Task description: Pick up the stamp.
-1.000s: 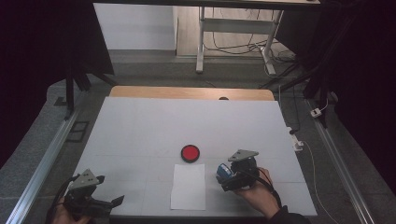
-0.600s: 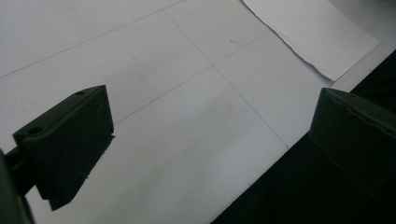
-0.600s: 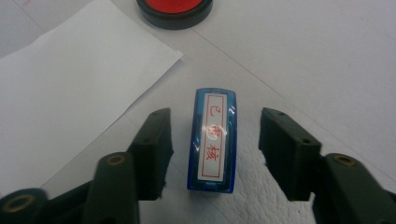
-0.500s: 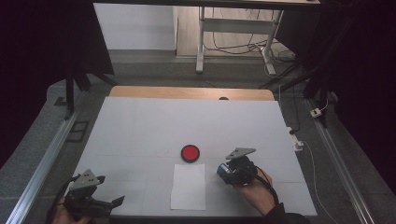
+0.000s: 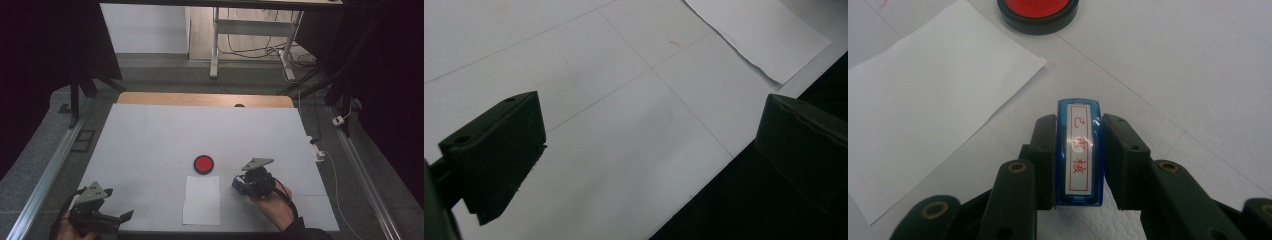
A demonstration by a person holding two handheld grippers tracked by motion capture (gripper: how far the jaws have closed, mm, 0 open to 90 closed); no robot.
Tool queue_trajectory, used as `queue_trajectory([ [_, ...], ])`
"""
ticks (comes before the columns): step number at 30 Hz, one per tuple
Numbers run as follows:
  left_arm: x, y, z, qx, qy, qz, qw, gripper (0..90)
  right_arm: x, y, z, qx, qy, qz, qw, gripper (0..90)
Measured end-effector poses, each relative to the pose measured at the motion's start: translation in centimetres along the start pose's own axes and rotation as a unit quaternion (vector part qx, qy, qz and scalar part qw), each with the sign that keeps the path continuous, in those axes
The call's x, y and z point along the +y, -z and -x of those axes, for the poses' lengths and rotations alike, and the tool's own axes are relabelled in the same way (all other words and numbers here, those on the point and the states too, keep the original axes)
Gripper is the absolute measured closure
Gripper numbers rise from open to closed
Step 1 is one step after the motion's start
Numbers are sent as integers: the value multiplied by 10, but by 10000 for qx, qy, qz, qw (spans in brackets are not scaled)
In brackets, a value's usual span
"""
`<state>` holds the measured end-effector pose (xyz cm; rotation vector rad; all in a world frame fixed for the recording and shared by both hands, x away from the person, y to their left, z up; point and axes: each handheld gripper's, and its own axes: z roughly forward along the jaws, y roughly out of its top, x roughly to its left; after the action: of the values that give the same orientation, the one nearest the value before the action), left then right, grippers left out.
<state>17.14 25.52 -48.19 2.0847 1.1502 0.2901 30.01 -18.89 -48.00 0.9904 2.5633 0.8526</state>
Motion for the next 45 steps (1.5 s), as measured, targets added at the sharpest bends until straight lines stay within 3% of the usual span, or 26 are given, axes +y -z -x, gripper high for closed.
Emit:
queue_trajectory([
  [12, 0, 0, 0, -6, 3, -3, 10000, 0, 1, 5, 1, 89, 159, 72, 9998, 708],
  [25, 0, 0, 0, -18, 21, 1, 10000, 0, 5, 16, 1, 489, 362, 374, 9975, 709],
  [39, 0, -1, 0, 28, 19, -44, 10000, 0, 17, 34, -5, 889, 668, 797, 9906, 709],
  [45, 0, -1, 1, 68, -18, -47, 10000, 0, 27, 37, -7, 1140, 858, 931, 9854, 710],
])
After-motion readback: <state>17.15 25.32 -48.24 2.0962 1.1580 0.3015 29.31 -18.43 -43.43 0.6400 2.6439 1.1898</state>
